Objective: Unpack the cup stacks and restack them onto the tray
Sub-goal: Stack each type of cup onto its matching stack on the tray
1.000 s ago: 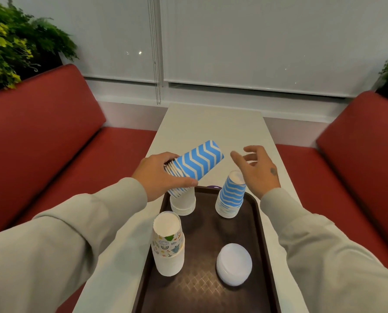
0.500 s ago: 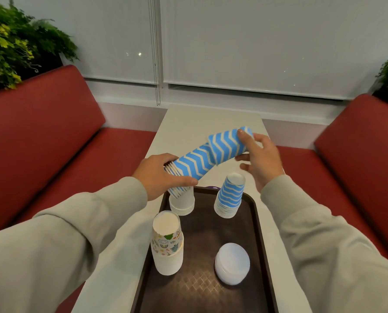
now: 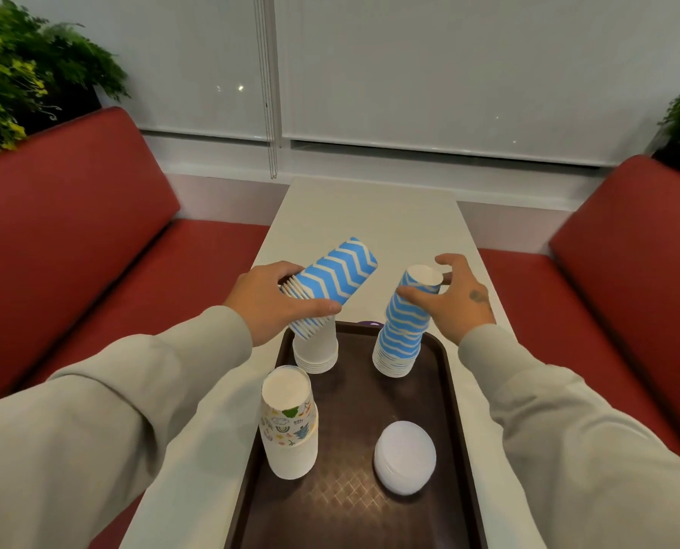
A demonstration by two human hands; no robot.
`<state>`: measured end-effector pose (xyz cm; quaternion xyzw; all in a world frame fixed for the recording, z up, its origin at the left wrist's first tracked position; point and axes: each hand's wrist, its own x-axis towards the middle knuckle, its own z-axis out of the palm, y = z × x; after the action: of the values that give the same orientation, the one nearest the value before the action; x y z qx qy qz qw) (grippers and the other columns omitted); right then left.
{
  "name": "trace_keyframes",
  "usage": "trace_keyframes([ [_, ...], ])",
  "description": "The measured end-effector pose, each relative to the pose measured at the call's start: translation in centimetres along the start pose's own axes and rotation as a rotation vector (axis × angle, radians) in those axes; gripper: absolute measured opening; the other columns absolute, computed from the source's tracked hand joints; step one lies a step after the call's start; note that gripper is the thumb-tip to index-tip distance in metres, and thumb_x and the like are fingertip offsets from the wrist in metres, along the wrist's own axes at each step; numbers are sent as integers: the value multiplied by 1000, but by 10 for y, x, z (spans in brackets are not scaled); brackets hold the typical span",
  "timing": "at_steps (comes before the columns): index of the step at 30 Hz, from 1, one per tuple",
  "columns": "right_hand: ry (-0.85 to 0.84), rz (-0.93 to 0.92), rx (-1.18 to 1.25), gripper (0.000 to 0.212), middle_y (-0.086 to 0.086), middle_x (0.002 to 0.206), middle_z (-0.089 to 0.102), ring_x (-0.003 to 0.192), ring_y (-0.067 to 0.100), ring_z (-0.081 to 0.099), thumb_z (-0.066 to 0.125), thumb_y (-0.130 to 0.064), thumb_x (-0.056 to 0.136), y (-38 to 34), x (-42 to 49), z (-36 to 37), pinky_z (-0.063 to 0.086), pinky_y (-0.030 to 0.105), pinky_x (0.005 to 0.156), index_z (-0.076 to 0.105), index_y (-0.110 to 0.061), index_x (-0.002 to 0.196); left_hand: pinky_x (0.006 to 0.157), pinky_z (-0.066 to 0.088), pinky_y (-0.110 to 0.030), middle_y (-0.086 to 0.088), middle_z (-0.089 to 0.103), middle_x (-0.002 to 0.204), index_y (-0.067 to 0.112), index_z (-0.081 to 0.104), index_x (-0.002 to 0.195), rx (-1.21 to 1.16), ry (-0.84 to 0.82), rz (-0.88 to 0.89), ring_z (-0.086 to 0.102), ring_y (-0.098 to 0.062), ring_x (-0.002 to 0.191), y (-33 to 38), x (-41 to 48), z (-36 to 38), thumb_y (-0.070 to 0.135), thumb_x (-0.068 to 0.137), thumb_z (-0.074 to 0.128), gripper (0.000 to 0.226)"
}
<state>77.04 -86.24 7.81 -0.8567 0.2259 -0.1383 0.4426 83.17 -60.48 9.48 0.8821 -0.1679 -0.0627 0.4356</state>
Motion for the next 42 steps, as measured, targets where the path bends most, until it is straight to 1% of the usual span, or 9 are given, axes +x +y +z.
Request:
trace_keyframes([
  [6, -56, 40, -64, 81, 2, 131, 56, 112, 27, 58, 84, -48, 74, 15, -4, 9, 52, 45, 97, 41, -26, 139, 73, 51, -20, 15, 68, 104, 27, 64, 120, 6, -11, 9, 64, -2, 92, 2, -1, 4, 55, 66, 83, 64],
  [11, 15, -16, 126, 58, -4, 115, 63, 99, 20, 62, 67, -60, 86, -4, -11, 4, 48, 33, 80, 50, -28, 130, 70, 51, -18, 17, 66, 102, 29, 62, 119, -9, -17, 4, 64, -1, 90, 5, -2, 7, 56, 66, 82, 63],
  [14, -159, 32, 320, 58, 1, 103, 73, 76, 15, 70, 63, -62, 87, -25, -18, 5, 57, 33, 68, 52, -24, 129, 77, 54, -23, 16, 67, 103, 29, 63, 120, -20, -28, 10, 64, -2, 91, 9, -3, 12, 56, 64, 83, 65],
  [17, -374, 159, 491, 66, 6, 107, 73, 87, 19, 76, 73, -54, 84, -37, -27, 12, 63, 39, 76, 47, -23, 135, 82, 54, -26, 16, 69, 102, 32, 64, 115, -32, -21, 33, 64, -2, 91, 16, -6, 15, 55, 63, 86, 61],
  [23, -489, 218, 740, 59, 6, 118, 73, 100, 27, 74, 84, -31, 80, -40, -38, 25, 60, 54, 84, 56, -21, 131, 84, 54, -24, 17, 67, 101, 33, 61, 117, 20, -35, 125, 63, 0, 93, 26, -13, 16, 53, 63, 86, 63],
  [27, -449, 189, 761, 55, 4, 114, 74, 98, 27, 75, 84, -25, 80, -43, -38, 26, 61, 51, 81, 59, -19, 129, 82, 53, -19, 15, 66, 107, 30, 58, 126, 57, -74, 138, 63, -3, 94, 23, -14, 13, 51, 63, 88, 73],
  [30, -425, 169, 738, 52, 3, 113, 75, 98, 26, 75, 82, -24, 82, -44, -37, 25, 61, 52, 83, 59, -20, 128, 85, 55, -23, 13, 65, 111, 28, 56, 131, 86, -94, 136, 62, -5, 96, 21, -13, 12, 54, 64, 87, 78],
  [36, -384, 170, 766, 47, 1, 112, 75, 99, 24, 74, 81, -25, 83, -46, -30, 15, 60, 54, 84, 61, -21, 125, 80, 51, -21, 12, 67, 109, 27, 59, 129, 113, -67, 119, 63, -4, 95, 19, -9, 10, 51, 65, 87, 74],
  [42, -209, 133, 766, 49, -2, 106, 75, 91, 19, 73, 82, -31, 81, -39, -4, -11, 60, 40, 78, 62, -20, 125, 79, 52, -24, 11, 66, 106, 26, 60, 127, 157, -43, 70, 62, -5, 92, 7, -5, 3, 49, 66, 87, 70],
])
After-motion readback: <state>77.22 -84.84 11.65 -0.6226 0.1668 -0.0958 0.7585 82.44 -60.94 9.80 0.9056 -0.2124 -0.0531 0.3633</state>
